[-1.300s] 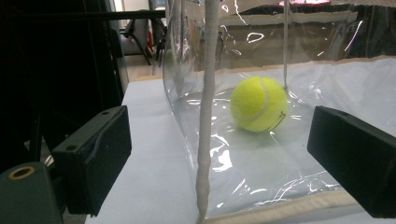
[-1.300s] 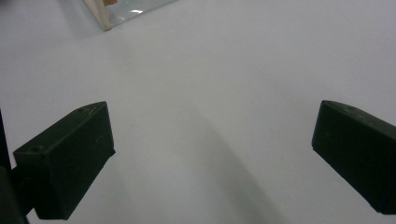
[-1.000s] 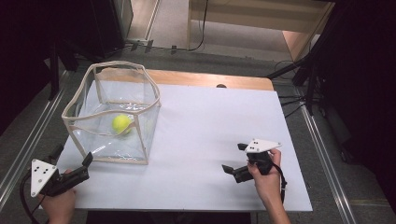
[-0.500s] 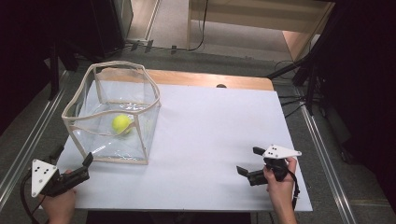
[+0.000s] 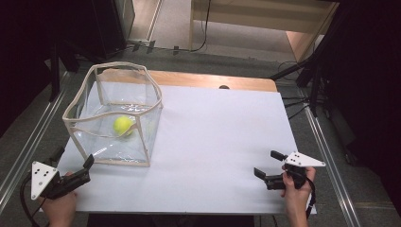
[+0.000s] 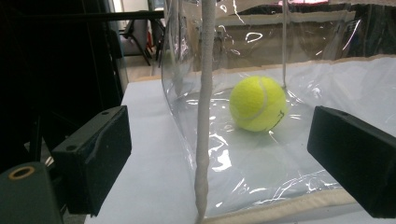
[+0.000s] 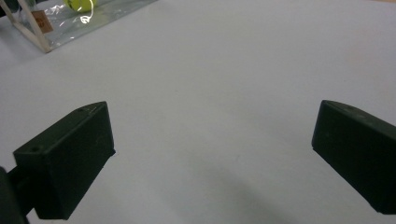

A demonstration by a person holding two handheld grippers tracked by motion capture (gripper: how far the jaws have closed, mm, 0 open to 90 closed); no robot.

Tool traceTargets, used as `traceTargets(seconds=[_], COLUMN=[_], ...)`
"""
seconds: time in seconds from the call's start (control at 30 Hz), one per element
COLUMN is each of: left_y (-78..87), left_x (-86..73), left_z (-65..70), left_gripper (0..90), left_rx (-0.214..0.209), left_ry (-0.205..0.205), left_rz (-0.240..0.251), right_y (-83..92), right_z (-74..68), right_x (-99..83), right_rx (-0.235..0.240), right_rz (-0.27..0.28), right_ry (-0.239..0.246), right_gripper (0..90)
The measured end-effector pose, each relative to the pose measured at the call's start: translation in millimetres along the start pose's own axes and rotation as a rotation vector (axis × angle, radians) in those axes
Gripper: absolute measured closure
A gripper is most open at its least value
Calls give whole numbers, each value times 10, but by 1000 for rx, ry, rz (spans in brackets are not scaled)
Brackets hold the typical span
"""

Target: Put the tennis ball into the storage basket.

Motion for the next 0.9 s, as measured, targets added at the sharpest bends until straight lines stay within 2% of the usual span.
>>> traceTargets(seconds=[0.17, 0.2, 0.47, 0.67, 0.77, 0.83, 0.87, 0.9], left_y=[-2, -1, -2, -2, -2, 0, 0, 1], left_x=[1, 3, 3, 2, 1, 1, 2, 1], left_z=[-1, -7, -6, -1, -1, -3, -3, -2], left_gripper=[68, 68, 68, 68, 68, 68, 68, 68], left_rx=[1, 0, 1, 1, 0, -1, 0, -1], left_ry=[4, 2, 5, 3, 5, 0, -1, 0], left_rz=[2, 1, 3, 1, 3, 0, 0, 0], right_y=[80, 113, 221, 261, 269, 273, 273, 274], right_z=[42, 58, 131, 199, 231, 240, 261, 269], right_x=[-37, -48, -120, -183, -217, -226, -246, -258], right_rx=[-6, 4, -18, -71, -133, -144, -170, -178], right_rz=[49, 74, 127, 147, 156, 160, 163, 161], right_ry=[9, 16, 1, -19, -35, -43, -55, -58], right_gripper=[0, 0, 0, 0, 0, 0, 0, 0])
Point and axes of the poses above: each handheld gripper's, and its own axes: y roughly backward along the jaws, x roughly out of its top, z roughly to its right, the point moved 2 cm from there along -y, roughly forward along the jaws, and after that the axes turned 6 degrees about z, right-handed, at the moved point
